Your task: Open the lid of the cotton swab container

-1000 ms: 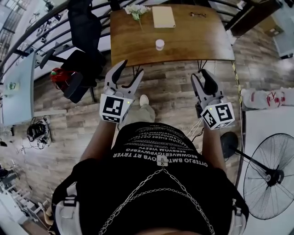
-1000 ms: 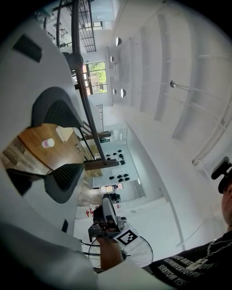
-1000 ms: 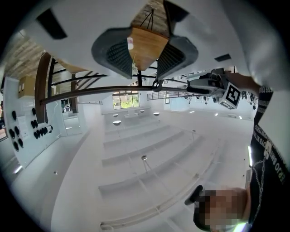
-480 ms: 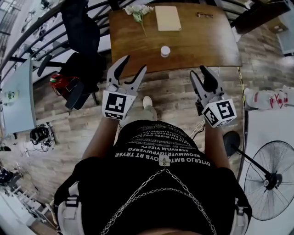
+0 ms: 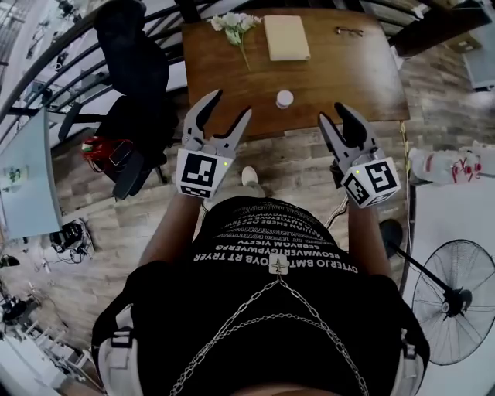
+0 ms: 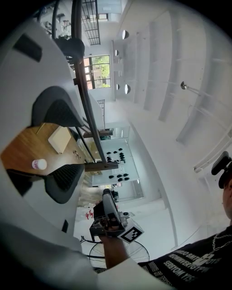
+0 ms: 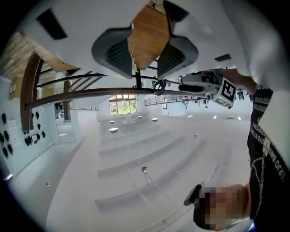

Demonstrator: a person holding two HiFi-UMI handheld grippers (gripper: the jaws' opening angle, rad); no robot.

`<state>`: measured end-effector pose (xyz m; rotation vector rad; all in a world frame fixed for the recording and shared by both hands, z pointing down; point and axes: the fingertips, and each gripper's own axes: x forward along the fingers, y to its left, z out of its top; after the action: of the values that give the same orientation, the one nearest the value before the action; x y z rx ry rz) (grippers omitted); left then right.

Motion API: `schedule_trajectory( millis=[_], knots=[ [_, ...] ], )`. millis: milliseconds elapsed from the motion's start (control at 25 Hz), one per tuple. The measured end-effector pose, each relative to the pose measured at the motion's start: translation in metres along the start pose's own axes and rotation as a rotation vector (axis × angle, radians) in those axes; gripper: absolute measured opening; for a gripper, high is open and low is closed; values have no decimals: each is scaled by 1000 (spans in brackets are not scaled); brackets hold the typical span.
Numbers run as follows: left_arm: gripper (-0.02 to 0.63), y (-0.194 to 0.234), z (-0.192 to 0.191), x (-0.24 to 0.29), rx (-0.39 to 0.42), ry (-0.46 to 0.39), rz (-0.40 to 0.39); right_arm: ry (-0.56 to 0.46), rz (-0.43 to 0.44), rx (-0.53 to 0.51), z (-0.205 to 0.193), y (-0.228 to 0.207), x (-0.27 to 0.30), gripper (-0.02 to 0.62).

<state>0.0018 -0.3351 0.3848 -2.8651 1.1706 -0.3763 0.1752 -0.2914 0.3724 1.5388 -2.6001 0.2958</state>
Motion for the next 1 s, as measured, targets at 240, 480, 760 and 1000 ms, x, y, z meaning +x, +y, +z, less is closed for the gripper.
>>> schedule_trajectory(
  millis=[240, 480, 760, 1000],
  knots=[
    [259, 14, -6, 17, 4, -6, -61, 4, -16, 5, 3, 0, 24, 161],
    [259, 4, -19, 34, 7, 2, -129, 36, -46, -14, -8, -5, 28, 163],
    [276, -10, -50, 52, -33, 69, -203, 28, -100, 28, -10, -31, 19, 163],
    [279, -30, -75, 72, -56, 93, -242, 60, -87, 64, -30, -41, 20, 163]
  ],
)
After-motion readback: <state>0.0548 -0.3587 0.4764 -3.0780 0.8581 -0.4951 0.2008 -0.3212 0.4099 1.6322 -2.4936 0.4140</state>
